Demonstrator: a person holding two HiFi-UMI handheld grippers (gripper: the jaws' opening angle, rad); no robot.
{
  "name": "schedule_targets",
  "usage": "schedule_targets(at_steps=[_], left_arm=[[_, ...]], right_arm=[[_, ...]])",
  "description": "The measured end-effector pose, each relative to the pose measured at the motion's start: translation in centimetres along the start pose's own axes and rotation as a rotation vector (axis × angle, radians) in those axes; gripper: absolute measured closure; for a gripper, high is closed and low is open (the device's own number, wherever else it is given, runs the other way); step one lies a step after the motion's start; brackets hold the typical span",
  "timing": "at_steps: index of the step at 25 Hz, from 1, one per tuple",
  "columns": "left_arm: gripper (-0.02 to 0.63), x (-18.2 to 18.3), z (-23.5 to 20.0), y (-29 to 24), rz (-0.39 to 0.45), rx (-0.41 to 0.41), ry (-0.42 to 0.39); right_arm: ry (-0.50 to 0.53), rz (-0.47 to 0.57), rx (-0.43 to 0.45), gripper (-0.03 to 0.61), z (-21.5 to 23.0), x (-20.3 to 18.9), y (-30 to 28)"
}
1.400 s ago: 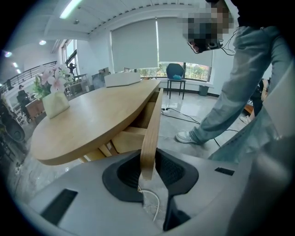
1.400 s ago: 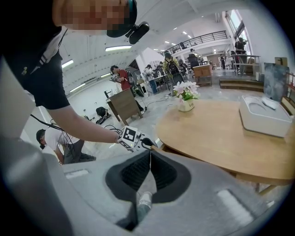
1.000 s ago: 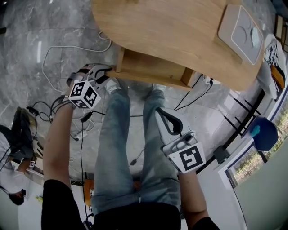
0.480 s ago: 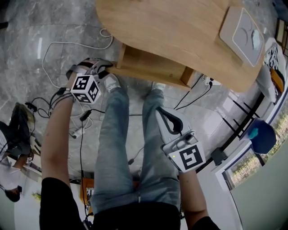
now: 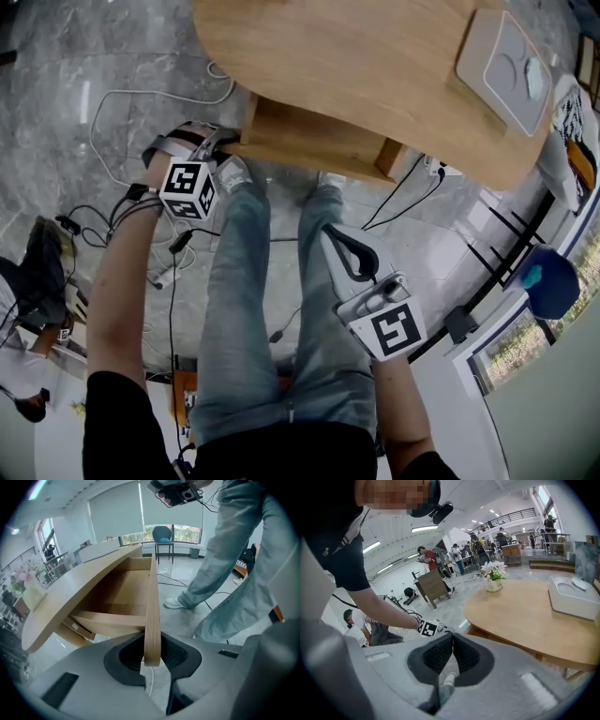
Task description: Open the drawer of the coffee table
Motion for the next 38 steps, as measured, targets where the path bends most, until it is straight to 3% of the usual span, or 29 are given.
schedule_targets(at_steps=[4,20,25,32,38], left_arm=[[0.534,-0.2,0.3,-0.1,-0.035,0.012,-0.028],[0.535,0.4,0.3,0.4,0.01,0.029,-0.025],[0.535,-0.2,0.6,0.1,0.013,-0.022,-0.03],[0.535,-0.1,1.2,0.1,0.02,0.011,-0.006],[0.535,-0.3,1.1,-0.2,0.005,-0.019,-0.013]], right_arm=[[0.004,-0.003,0.001,0.578,0.3,0.1,0.3],[-0.001,0.008,-0.004,0.578,0.2,0.0,0.2],[0.007,0.004,0.0,0.578,0.0,0.0,0.2],[0.002,-0.001,-0.01,0.578,0.1,-0.3,0.4],[-0.002,-0.009,-0.014,0.578,0.2,-0.6,0.5]])
Point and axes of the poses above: the fingertips, and each gripper's own axes: y backward along the fingers, z to its right, x out of its top, the point moved 3 cm from there along y, backward along the fingers, and after that the axes turned 5 degrees about z, right-handed, at the moved point
